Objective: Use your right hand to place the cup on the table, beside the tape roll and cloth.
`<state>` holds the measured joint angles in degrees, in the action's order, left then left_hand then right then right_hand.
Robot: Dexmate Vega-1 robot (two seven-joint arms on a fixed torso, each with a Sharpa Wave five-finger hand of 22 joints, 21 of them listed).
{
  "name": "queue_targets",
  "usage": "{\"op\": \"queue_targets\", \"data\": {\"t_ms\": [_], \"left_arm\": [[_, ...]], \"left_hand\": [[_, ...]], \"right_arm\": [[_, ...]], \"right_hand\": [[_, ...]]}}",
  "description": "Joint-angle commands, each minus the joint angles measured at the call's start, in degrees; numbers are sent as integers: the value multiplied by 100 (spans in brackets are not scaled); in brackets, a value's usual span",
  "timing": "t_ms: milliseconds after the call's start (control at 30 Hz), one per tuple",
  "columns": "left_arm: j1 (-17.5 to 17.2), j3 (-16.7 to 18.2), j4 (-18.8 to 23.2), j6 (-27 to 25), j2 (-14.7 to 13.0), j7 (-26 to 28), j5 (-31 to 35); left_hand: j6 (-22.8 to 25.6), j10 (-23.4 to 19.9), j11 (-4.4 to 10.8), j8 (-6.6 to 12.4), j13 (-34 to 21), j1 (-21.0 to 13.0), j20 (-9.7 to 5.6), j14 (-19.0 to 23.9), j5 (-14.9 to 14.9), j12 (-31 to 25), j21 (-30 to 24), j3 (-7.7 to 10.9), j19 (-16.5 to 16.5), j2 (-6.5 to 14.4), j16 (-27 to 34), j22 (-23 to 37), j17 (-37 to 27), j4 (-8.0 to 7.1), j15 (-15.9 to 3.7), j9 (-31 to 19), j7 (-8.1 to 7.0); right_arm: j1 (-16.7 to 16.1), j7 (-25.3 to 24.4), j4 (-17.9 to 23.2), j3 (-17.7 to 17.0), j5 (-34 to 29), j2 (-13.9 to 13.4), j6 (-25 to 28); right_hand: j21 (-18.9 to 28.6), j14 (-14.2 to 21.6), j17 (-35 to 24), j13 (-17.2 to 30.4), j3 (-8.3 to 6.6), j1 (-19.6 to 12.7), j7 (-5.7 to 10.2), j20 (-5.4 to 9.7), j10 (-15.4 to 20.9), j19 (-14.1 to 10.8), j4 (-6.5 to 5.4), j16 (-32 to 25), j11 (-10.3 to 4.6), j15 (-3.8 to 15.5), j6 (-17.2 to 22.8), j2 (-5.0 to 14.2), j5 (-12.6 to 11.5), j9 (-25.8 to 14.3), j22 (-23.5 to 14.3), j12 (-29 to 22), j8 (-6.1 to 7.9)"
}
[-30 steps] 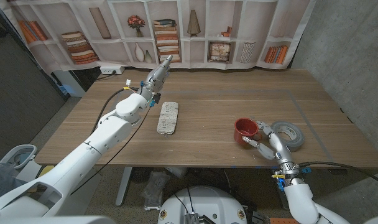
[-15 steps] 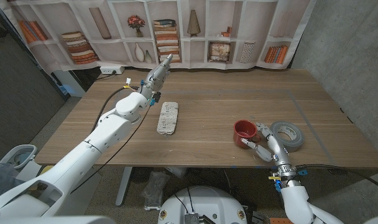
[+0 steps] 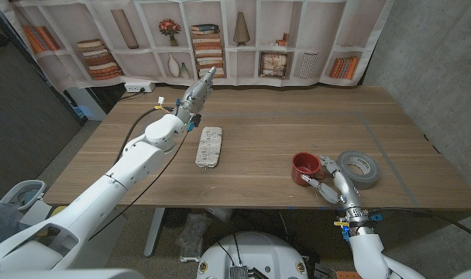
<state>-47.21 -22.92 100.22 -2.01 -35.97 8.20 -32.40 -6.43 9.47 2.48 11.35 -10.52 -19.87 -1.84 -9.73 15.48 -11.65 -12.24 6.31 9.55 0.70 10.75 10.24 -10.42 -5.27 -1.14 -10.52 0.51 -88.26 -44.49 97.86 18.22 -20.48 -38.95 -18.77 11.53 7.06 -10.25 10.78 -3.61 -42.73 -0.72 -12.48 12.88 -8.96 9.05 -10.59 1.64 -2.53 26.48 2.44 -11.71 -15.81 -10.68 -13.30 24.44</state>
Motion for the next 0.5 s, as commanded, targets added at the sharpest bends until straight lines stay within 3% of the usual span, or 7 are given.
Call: {"op": "queue_targets", "data": {"t_ms": [33, 500], "left_arm": [[73, -80, -29, -52, 59, 14, 48], [148, -145, -117, -49, 138, -7, 78]], "left_hand": [[-1, -26, -17, 2, -22, -7, -18, -166, -20, -3, 11, -16, 334, 66, 0, 31, -11, 1, 37, -32, -8], [2, -23, -16, 3, -22, -9, -18, -160, -22, -1, 15, -27, 333, 72, 3, 31, -11, 2, 39, -32, -6]], "right_arm": [[76, -36, -157, 94, 148, -68, -28], [96, 45, -133, 169, 226, -174, 142]], "right_hand": [[7, 4, -37, 20, -209, -499, 982, 10, 49, 5, -169, -14, -25, 60, 975, 523, -33, -823, -15, 17, 15], [-8, -22, -45, 20, -226, -493, 1050, 12, 22, 58, -176, -10, -39, 81, 1014, 525, -33, -781, -17, 32, -11]]}}
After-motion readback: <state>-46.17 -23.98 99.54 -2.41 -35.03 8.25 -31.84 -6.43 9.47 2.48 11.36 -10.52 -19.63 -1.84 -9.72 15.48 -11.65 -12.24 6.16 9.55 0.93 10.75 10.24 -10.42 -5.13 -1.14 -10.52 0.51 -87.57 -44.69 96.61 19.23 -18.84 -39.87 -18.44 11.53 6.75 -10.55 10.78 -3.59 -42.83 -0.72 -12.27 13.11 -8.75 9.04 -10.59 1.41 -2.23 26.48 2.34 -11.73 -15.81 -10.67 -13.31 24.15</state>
